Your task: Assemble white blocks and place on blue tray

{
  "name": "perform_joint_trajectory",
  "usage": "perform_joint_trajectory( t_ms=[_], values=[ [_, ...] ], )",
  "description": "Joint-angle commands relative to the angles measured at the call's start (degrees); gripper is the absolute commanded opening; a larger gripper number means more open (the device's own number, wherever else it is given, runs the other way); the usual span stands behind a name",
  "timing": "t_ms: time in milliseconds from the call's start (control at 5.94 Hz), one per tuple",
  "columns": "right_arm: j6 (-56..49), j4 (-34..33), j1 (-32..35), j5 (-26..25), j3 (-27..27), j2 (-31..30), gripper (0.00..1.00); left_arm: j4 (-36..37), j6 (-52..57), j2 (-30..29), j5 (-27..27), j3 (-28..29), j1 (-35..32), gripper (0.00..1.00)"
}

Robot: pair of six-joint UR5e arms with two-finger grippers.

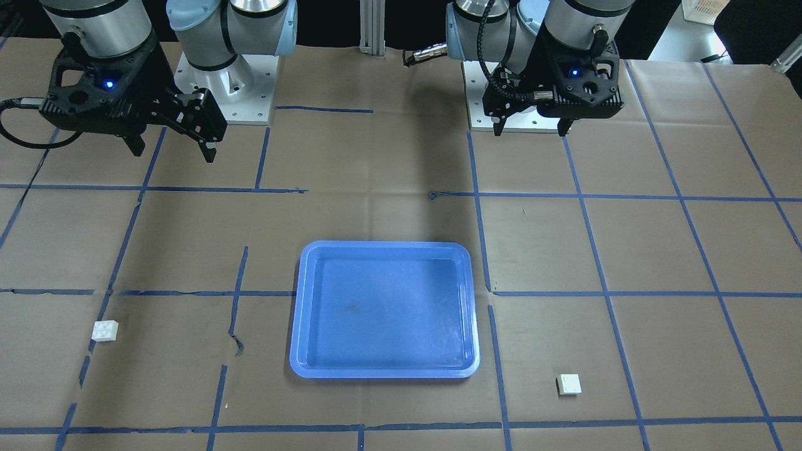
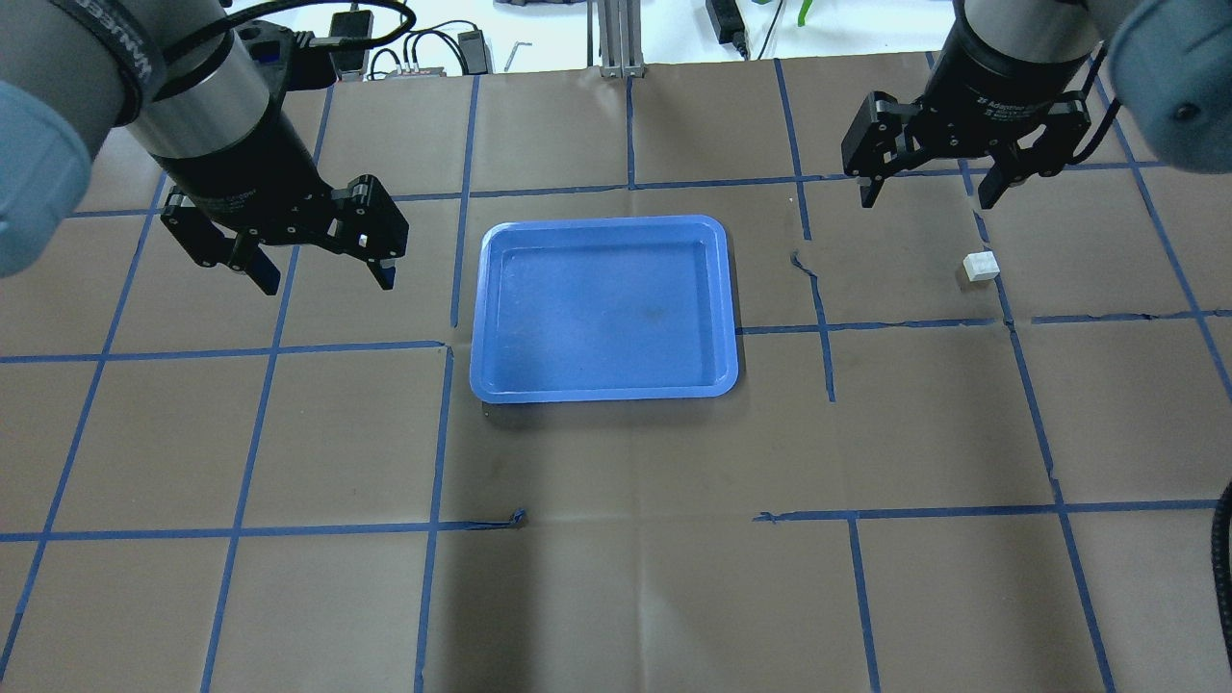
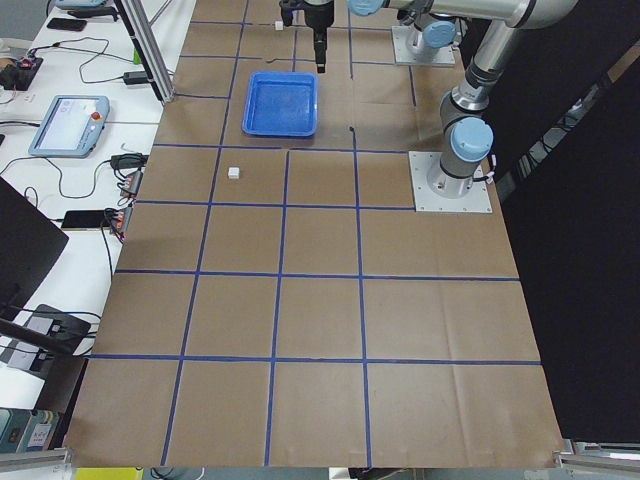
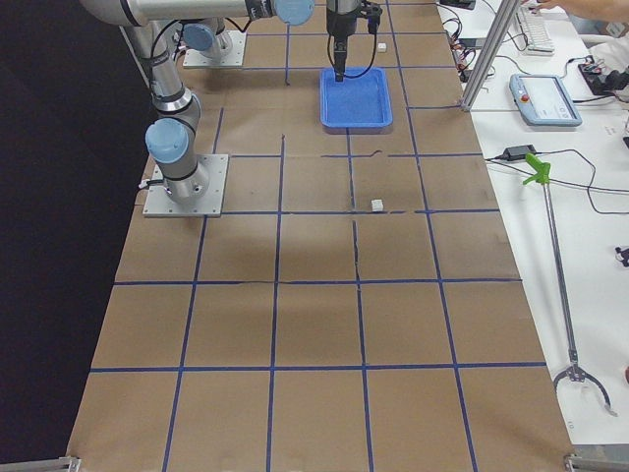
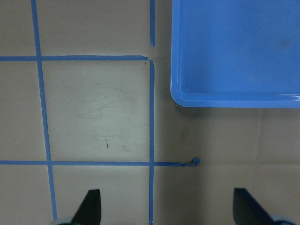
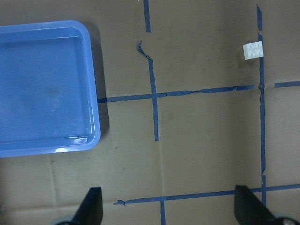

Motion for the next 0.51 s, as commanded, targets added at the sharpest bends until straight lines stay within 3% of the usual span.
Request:
perform_joint_trajectory(
  t_ms=[0,337],
  values=[
    [-0.2,0.3,0.0,-0.3,0.1,0.0,1.00,0.0,0.2,0.2,0.0,0.0,0.0,0.98],
    [-0.4,0.5,-0.1,-0.3,0.1,0.0,1.00,0.0,1.1,-1.0,0.0,0.4,2.7,0.98]
  ],
)
